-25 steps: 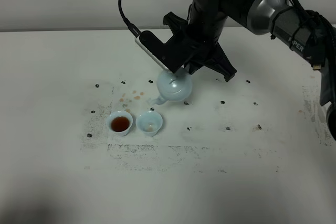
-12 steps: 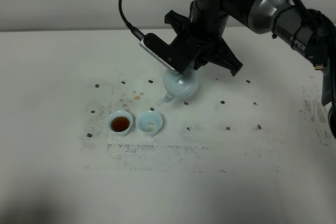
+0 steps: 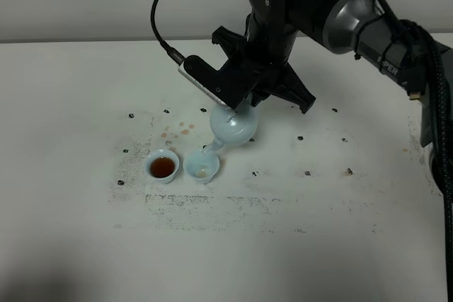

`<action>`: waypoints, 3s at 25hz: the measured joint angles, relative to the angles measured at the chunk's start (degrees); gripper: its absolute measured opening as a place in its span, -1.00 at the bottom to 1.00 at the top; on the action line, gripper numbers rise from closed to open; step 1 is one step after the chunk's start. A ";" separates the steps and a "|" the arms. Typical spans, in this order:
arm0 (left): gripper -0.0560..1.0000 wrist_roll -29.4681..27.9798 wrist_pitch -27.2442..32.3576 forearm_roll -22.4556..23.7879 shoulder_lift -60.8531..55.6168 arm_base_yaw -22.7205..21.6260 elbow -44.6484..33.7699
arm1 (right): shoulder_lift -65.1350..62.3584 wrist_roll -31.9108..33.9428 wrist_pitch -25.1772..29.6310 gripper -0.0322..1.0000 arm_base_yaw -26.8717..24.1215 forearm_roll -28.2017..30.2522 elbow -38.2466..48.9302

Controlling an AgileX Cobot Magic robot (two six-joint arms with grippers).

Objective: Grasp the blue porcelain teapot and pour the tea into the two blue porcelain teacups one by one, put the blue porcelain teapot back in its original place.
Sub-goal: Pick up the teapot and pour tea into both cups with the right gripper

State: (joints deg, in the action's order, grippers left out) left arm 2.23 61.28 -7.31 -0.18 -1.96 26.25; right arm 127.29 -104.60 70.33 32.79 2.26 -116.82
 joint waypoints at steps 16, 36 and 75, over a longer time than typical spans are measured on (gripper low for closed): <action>0.54 0.00 0.00 0.00 0.00 0.00 0.00 | 1.67 3.89 -1.93 -0.85 2.85 8.63 0.00; 0.54 0.00 0.00 0.00 0.00 0.00 0.00 | 1.67 11.65 -3.57 -0.85 5.28 17.86 0.00; 0.54 0.00 0.00 0.00 0.00 0.00 0.00 | 1.67 14.54 -1.92 -0.85 6.36 19.90 0.00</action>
State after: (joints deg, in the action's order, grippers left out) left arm 2.23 61.28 -7.31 -0.18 -1.96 26.25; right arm 128.96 -90.07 68.41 39.15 22.16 -116.82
